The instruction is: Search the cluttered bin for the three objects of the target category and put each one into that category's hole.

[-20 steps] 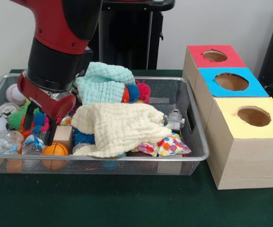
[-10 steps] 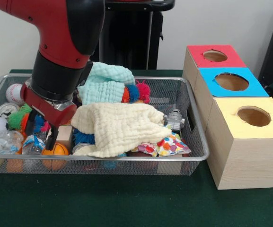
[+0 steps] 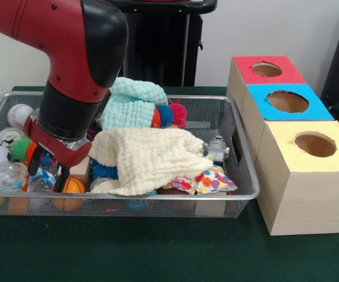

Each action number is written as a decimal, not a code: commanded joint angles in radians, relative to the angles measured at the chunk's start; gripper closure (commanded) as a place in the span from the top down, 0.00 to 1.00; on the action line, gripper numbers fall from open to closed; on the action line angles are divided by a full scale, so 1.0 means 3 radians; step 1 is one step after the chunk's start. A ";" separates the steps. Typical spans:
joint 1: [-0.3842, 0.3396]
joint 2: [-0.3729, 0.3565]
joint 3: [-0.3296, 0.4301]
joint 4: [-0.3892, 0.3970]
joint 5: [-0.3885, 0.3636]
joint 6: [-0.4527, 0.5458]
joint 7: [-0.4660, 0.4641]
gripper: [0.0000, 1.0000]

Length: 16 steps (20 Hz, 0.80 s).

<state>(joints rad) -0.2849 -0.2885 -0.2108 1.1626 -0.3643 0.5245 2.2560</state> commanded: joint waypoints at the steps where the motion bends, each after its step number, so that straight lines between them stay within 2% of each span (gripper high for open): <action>1: 0.0009 0.0113 0.0060 -0.0111 -0.0188 0.0014 -0.0093 1.00; 8: 0.0063 0.0060 -0.0015 -0.0099 -0.0182 0.0105 -0.0036 1.00; 16: 0.0090 -0.0099 0.0016 -0.0250 -0.0038 0.0605 -0.0237 1.00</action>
<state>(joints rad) -0.2655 -0.2977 -0.2378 1.1309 -0.3688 0.5427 2.2560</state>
